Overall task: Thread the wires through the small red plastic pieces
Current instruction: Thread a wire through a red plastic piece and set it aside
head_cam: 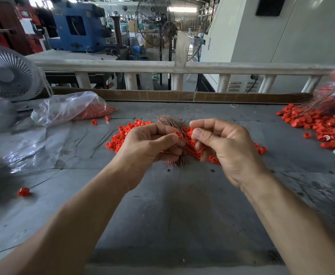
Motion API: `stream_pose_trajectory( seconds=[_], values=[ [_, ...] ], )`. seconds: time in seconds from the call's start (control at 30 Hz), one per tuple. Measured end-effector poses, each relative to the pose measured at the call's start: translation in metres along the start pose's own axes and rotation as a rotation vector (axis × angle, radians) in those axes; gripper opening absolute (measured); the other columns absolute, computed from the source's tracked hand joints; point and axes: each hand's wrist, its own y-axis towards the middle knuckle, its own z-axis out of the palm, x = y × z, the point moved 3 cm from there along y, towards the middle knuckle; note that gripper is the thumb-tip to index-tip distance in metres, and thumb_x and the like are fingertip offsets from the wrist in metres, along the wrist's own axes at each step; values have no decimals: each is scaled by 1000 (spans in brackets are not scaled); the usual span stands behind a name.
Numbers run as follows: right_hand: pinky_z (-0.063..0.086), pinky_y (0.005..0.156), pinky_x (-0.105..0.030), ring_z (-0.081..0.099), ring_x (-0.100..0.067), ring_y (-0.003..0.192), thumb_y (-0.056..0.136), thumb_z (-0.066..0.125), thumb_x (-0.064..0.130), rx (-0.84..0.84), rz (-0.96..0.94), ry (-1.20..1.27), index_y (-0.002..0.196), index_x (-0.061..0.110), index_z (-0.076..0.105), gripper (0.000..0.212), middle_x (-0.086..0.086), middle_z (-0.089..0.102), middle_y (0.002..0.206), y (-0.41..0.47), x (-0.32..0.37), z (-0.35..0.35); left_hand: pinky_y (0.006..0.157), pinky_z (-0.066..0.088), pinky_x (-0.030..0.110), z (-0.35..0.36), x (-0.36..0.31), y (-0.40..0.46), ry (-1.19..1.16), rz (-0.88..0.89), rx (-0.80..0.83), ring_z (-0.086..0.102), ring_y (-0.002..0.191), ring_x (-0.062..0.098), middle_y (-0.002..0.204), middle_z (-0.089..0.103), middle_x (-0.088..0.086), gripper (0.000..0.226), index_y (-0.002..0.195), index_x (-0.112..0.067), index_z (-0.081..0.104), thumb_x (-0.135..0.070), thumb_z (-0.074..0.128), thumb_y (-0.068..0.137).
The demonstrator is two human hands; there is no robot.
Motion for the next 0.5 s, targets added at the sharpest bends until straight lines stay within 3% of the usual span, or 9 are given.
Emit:
stream_pose_trajectory(
  seconds=[0.2,0.37,0.5],
  values=[
    [49,47,-26,61,-16,64,96,65,5,11,-23,-29,100,13,77,15,-5,71,77,-3,2,1,68,60,31,1,-1,-1,7,3,4,72,77,23,98,76,20,25,97,-9,73,-22,76,75],
    [50,45,-27,68,-18,64,97,64,7,-23,-34,-15,100,9,73,9,-10,77,88,-4,4,3,69,60,31,1,0,-1,1,13,13,73,76,23,86,76,13,7,87,-17,78,-18,79,80],
    [53,46,-26,67,-16,63,93,69,4,-53,-70,7,97,4,73,6,-16,76,87,-3,5,4,70,60,33,1,-1,-1,-10,12,12,73,76,24,87,76,12,10,86,-19,79,-21,79,76]
  ],
)
